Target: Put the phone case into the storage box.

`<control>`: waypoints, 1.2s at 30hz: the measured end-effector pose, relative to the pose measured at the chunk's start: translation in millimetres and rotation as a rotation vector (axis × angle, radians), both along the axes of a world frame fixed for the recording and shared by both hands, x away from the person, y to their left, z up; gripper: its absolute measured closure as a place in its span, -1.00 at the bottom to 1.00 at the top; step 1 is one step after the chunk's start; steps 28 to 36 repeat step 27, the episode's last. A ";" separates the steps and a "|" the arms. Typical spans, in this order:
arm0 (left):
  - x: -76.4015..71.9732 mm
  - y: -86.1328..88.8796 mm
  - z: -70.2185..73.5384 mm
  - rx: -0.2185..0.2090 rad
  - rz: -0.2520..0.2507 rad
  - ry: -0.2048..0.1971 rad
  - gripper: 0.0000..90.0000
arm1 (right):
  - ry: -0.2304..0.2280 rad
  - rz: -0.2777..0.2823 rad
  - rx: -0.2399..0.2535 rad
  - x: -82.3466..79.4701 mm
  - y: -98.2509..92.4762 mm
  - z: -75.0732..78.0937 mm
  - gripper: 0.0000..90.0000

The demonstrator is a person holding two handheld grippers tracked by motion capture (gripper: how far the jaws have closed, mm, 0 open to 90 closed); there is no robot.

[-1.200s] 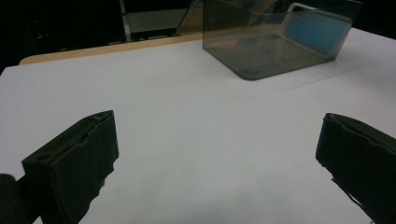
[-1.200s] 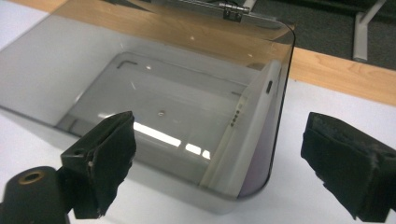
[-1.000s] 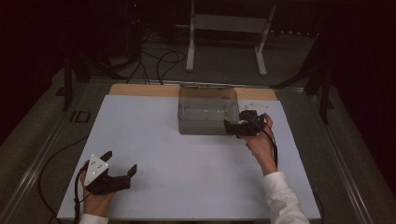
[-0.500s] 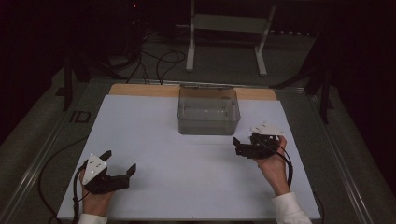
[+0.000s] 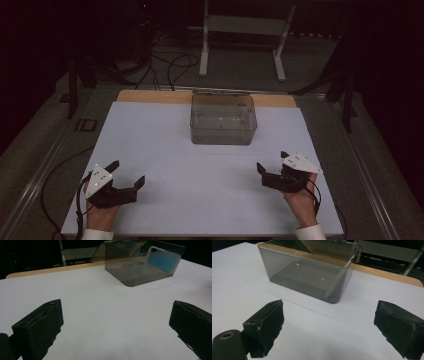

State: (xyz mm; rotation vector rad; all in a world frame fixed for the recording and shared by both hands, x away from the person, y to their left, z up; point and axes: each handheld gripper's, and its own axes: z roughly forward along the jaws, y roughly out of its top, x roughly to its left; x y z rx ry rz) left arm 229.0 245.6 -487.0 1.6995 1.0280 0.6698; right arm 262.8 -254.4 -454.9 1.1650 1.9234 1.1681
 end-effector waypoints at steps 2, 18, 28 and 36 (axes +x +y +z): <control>-0.3 0.2 0.1 0.000 -0.009 -0.005 -1.00 | -0.029 0.001 0.003 -5.0 -1.8 -4.3 -0.79; -2.0 -0.4 -3.1 0.020 -0.038 -0.048 -1.00 | -0.109 0.117 0.080 -20.8 -14.2 -30.5 -0.72; 0.0 -2.2 -4.5 0.039 -0.019 -0.038 -1.00 | -0.139 0.121 0.077 -24.9 -16.4 -32.1 -0.73; 0.0 -2.2 -4.5 0.039 -0.019 -0.038 -1.00 | -0.139 0.121 0.077 -24.9 -16.4 -32.1 -0.73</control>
